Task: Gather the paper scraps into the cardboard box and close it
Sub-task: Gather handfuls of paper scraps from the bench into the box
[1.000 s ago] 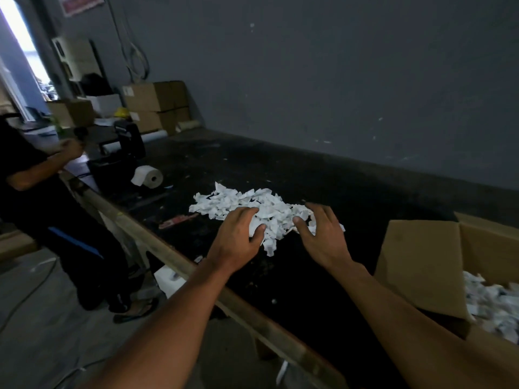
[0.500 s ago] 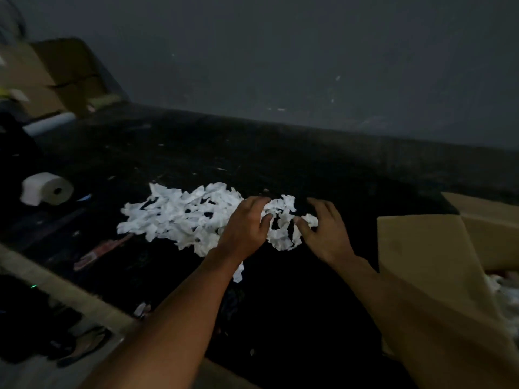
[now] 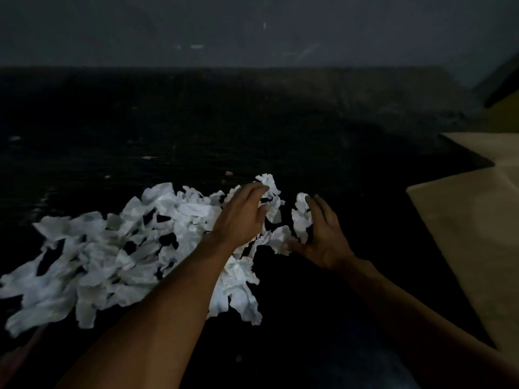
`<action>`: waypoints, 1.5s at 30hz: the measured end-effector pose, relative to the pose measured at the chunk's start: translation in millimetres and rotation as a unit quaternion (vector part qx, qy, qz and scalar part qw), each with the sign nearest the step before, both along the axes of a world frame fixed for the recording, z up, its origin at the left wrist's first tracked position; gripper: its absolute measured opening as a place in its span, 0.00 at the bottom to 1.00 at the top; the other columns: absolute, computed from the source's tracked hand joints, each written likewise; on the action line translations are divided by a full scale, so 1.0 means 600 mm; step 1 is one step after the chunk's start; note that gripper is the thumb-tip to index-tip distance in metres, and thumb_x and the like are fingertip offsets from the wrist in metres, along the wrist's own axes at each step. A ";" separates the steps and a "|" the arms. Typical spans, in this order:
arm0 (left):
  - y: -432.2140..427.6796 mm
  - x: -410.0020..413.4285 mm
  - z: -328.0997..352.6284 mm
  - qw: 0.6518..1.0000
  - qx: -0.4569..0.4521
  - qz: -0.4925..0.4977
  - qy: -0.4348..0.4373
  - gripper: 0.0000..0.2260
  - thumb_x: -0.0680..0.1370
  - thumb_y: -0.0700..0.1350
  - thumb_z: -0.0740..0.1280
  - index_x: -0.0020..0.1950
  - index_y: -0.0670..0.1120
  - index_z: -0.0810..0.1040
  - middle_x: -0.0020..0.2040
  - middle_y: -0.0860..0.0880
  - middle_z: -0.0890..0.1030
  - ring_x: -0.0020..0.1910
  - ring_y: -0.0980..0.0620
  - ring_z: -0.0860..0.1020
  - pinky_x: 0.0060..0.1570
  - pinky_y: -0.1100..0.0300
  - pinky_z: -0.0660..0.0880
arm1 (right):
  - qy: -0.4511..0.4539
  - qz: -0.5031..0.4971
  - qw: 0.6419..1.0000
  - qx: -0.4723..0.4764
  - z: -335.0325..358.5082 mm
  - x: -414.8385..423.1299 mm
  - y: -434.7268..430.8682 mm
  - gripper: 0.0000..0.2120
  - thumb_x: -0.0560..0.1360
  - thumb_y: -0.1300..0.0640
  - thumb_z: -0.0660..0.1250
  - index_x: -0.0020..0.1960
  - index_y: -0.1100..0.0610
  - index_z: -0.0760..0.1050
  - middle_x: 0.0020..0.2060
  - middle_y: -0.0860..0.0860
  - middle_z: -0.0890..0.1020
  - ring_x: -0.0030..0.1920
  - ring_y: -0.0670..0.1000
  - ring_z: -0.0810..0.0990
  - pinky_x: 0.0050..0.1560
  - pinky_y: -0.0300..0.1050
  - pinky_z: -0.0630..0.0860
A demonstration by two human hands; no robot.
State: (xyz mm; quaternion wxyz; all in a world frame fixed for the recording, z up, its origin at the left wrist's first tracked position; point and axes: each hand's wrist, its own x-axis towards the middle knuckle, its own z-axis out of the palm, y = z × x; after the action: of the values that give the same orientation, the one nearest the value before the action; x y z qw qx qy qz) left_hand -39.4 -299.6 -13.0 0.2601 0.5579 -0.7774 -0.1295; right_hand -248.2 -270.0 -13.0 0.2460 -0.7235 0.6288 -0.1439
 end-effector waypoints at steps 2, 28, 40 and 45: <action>-0.021 0.000 -0.011 0.999 0.004 -0.037 -0.018 0.23 0.79 0.49 0.64 0.73 0.46 0.66 0.73 0.46 0.65 0.73 0.47 0.62 0.70 0.53 0.61 | 0.026 0.017 0.999 0.011 -0.005 -0.002 -0.014 0.60 0.62 0.35 0.76 0.79 0.52 0.43 0.78 0.54 0.46 0.77 0.55 0.45 0.76 0.56 0.52; -0.096 -0.022 -0.102 0.993 0.076 -0.067 -0.063 0.24 0.73 0.38 0.65 0.70 0.44 0.67 0.64 0.43 0.73 0.59 0.44 0.70 0.62 0.51 0.68 | -0.042 0.000 0.999 -0.030 -0.095 0.023 -0.059 0.35 0.68 0.46 0.77 0.70 0.57 0.69 0.65 0.55 0.64 0.60 0.51 0.72 0.60 0.44 0.74; -0.106 -0.034 -0.010 0.987 0.143 0.026 0.063 0.15 0.76 0.37 0.58 0.62 0.46 0.68 0.46 0.48 0.73 0.57 0.43 0.68 0.54 0.50 0.67 | -0.109 -0.103 0.987 -0.064 -0.078 0.017 -0.055 0.09 0.74 0.60 0.71 0.50 0.64 0.77 0.47 0.57 0.77 0.47 0.57 0.78 0.42 0.36 0.64; -0.097 -0.035 0.028 0.973 0.163 0.085 0.140 0.14 0.76 0.36 0.54 0.61 0.46 0.68 0.41 0.60 0.62 0.55 0.46 0.67 0.56 0.49 0.67 | -0.141 -0.069 0.976 -0.153 -0.057 0.041 -0.031 0.15 0.75 0.59 0.68 0.61 0.57 0.75 0.56 0.54 0.75 0.53 0.49 0.77 0.53 0.35 0.69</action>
State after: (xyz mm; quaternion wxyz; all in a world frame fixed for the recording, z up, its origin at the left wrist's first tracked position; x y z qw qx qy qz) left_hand -60.5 -357.7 4.0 0.2815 0.6331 -0.6515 -0.3090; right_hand -223.8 -288.9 -47.0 0.2079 -0.6796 0.6072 -0.3553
